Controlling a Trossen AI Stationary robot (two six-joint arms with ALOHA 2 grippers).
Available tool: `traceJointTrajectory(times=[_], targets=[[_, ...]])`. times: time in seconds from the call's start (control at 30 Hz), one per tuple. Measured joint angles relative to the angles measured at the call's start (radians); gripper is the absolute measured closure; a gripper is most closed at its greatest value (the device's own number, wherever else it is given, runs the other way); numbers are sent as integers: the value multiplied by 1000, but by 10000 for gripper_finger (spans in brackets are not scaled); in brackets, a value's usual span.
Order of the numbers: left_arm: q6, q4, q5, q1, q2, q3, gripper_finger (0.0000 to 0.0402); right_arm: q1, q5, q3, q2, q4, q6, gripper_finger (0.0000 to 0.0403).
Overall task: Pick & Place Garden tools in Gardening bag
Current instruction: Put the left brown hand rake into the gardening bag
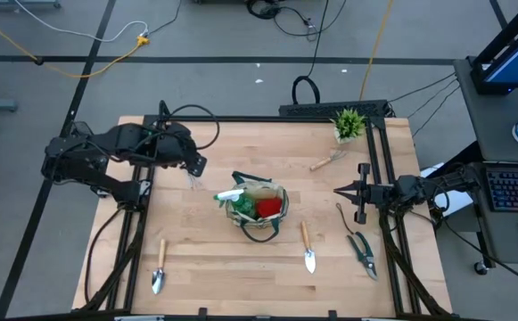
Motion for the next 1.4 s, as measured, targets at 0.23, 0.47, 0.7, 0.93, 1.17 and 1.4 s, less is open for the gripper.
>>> traceJointTrajectory(times=[0.23, 0.47, 0.7, 0.93, 1.17, 1.4], targets=[[-93, -83, -30, 59, -1, 0, 133, 0, 0, 0, 0, 0, 0, 394], [-123, -132, -30, 136, -2, 0, 133, 0, 0, 0, 0, 0, 0, 394], [-143, -168, -11, 205, -1, 0, 133, 0, 0, 0, 0, 0, 0, 394], [-164, -167, -4, 258, -1, 0, 133, 0, 0, 0, 0, 0, 0, 394], [-188, -131, -3, 300, -2, -95, 133, 0, 0, 0, 0, 0, 0, 394], [-195, 73, 41, 366, 0, -292, 133, 0, 0, 0, 0, 0, 0, 394]])
